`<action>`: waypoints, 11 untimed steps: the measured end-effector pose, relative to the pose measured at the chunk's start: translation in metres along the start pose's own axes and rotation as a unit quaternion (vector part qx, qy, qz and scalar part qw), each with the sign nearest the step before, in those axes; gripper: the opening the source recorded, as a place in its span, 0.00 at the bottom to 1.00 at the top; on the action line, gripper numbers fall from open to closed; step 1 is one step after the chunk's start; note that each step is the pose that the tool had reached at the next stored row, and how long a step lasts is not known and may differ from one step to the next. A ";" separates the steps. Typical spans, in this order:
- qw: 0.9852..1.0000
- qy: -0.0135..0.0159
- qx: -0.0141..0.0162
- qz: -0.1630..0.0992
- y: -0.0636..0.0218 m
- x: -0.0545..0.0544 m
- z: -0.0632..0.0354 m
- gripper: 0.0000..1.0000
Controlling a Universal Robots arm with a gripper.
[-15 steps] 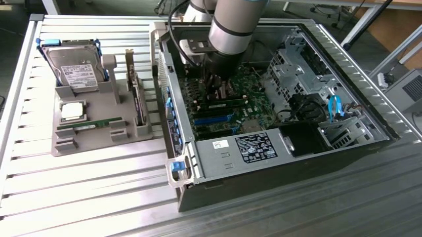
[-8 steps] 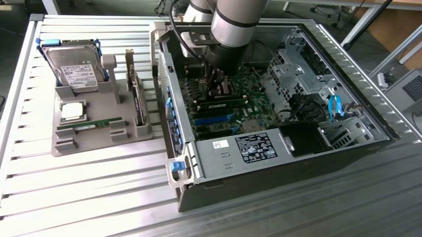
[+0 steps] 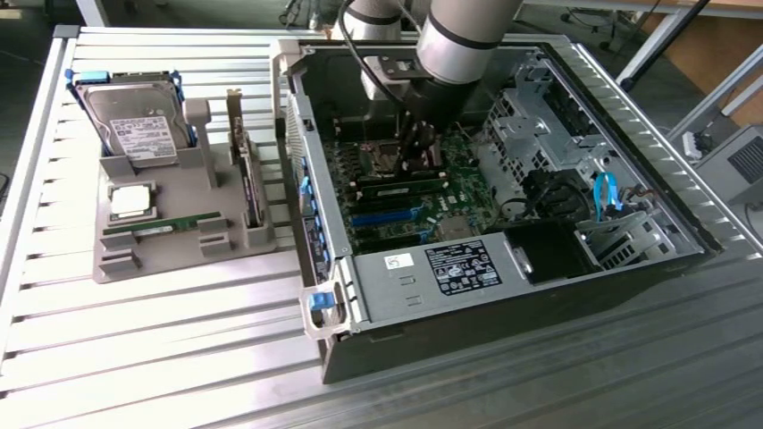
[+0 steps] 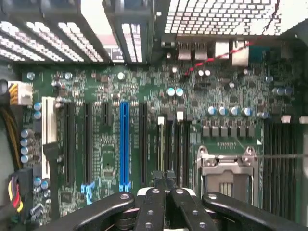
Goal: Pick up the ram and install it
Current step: 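Press down the ram until it locks into place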
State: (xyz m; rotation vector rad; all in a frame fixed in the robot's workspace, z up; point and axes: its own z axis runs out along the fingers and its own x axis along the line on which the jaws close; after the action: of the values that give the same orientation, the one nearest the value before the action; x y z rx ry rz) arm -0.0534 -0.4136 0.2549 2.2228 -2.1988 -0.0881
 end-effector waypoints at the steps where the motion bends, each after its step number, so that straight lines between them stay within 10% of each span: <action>1: 1.000 0.000 -0.001 0.000 -0.0064 0.000 -0.0003 0.09; 11: 1.000 0.000 -0.008 0.000 -0.0601 -0.004 -0.0047 0.09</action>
State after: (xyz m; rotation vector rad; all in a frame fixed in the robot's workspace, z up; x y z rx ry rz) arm 0.0068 -0.4091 0.2568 2.2146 -2.1912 -0.1044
